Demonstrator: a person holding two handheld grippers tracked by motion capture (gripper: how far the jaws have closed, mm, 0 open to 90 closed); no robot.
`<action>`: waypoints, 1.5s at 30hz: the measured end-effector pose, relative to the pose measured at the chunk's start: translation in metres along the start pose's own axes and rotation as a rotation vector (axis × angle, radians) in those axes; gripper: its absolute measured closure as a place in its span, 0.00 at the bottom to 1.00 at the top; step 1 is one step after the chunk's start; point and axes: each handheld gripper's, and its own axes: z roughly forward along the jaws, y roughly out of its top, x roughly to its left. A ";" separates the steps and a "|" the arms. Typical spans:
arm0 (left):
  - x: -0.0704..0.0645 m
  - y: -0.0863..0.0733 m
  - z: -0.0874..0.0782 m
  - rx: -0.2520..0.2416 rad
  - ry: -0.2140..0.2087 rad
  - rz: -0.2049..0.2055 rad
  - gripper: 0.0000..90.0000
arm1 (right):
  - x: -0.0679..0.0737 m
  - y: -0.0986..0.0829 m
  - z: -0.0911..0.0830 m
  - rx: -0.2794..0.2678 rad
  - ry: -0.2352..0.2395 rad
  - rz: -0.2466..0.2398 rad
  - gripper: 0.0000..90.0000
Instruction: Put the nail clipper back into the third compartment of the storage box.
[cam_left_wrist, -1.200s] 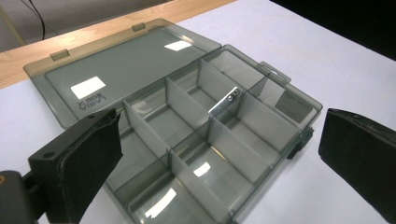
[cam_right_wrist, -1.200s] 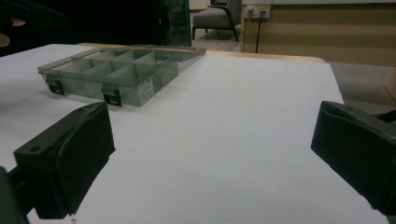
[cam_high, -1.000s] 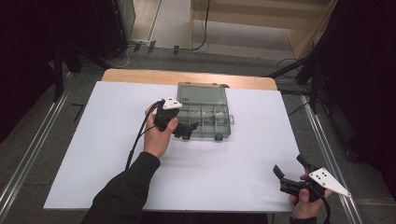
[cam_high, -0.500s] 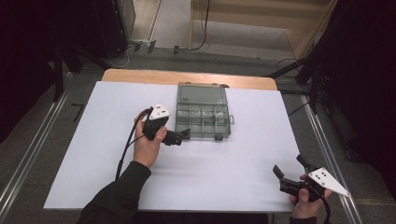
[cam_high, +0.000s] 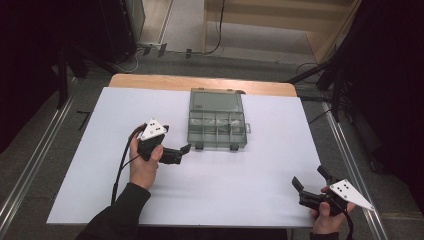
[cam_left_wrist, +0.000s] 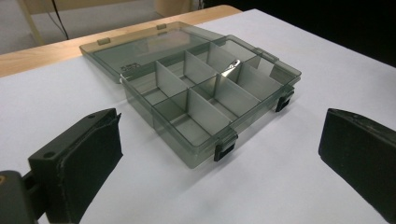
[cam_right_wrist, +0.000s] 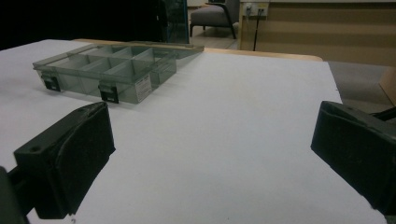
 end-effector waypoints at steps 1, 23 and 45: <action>0.001 -0.001 -0.002 -0.001 0.002 -0.001 0.00 | 0.000 0.000 0.000 0.000 0.000 -0.003 0.00; 0.030 -0.045 -0.062 -0.065 0.099 -0.046 0.00 | 0.001 0.000 0.001 0.010 -0.009 -0.009 0.00; 0.051 -0.090 -0.123 -0.129 0.194 -0.047 0.00 | 0.002 0.000 0.002 0.017 -0.020 -0.014 0.00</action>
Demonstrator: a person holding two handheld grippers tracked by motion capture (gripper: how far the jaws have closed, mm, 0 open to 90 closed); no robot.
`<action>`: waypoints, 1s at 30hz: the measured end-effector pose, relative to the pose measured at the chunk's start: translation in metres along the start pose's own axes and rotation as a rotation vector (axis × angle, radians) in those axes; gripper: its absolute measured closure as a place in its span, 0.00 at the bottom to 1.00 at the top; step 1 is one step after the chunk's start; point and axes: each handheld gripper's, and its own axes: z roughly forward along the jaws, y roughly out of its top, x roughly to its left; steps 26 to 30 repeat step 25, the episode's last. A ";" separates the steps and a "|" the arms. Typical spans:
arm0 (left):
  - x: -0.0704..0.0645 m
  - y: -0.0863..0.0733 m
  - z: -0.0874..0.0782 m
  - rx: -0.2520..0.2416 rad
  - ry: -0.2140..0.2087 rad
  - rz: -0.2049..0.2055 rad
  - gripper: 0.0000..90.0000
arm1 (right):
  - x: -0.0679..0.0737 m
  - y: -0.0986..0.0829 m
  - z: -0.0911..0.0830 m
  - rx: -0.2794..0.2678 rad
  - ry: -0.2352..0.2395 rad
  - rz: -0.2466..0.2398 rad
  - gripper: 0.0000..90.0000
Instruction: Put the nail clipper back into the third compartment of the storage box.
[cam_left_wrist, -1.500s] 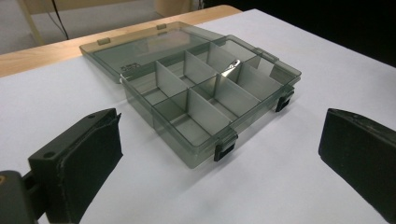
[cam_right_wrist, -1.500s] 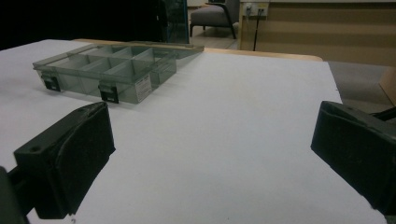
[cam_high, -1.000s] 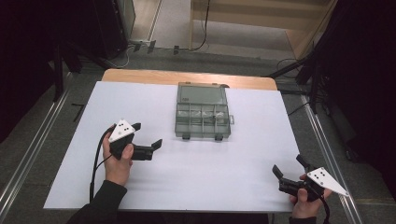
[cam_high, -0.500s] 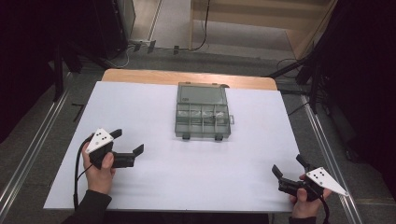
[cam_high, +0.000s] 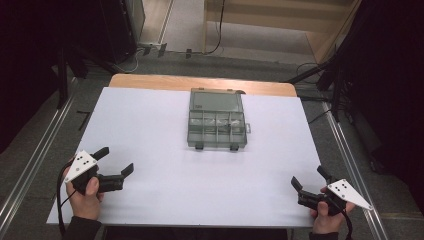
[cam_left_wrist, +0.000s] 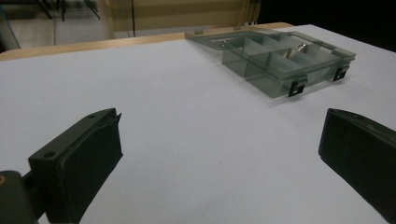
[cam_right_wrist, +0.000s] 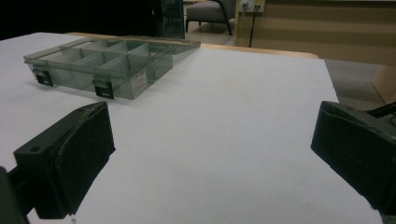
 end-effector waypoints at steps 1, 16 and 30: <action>0.002 -0.003 -0.002 0.005 0.001 -0.004 0.00 | 0.000 0.000 0.000 0.001 -0.001 0.000 0.00; 0.020 -0.025 -0.026 -0.006 0.063 -0.028 0.00 | 0.000 0.000 0.001 0.001 0.000 -0.005 0.00; 0.020 -0.031 -0.020 -0.013 0.055 -0.024 0.00 | -0.001 0.001 0.003 0.022 0.008 -0.004 0.00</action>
